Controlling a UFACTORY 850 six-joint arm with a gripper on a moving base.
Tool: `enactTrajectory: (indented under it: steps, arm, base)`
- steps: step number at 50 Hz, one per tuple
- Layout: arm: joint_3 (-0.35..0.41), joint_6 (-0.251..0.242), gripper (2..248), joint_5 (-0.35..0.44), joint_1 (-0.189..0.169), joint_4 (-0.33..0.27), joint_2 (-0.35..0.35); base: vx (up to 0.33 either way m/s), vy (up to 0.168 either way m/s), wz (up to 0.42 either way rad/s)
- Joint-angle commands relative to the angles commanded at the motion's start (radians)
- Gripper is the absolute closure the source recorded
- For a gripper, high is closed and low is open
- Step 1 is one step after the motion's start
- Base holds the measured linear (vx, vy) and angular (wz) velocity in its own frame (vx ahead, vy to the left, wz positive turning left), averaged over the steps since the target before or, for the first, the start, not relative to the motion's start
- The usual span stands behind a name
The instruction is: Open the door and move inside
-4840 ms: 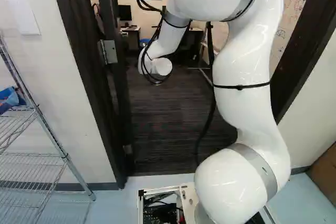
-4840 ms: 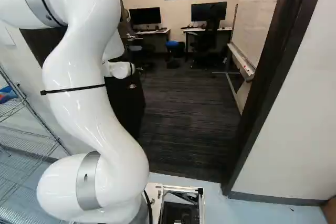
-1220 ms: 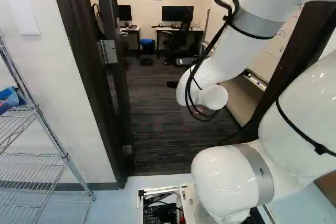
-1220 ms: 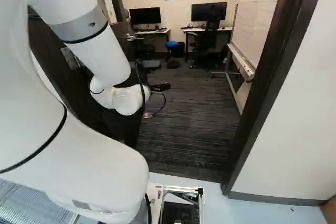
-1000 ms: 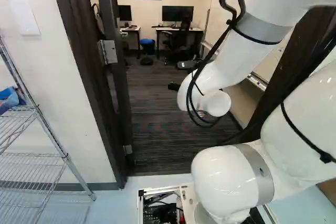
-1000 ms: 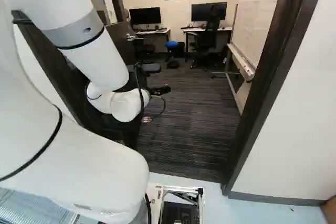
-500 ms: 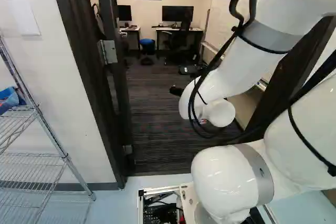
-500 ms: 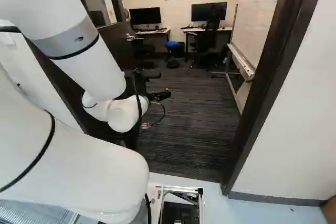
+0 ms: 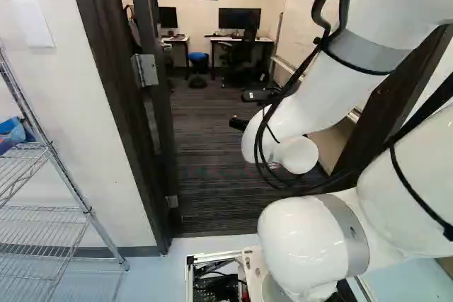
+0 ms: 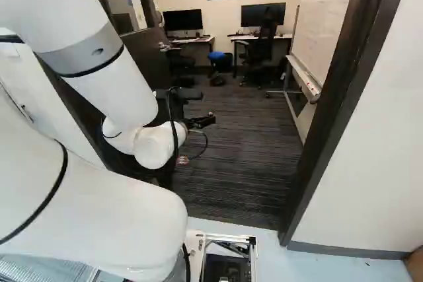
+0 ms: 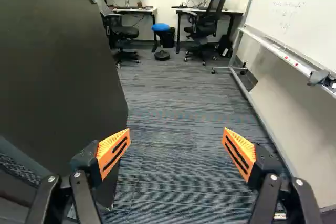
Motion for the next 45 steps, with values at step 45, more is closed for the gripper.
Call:
enactTrajectory:
  steps: [45]
  arm:
    - [0.000, 0.000, 3, 0.000, 0.000, 0.000, 0.000]
  base:
    - [0.041, -0.003, 0.011]
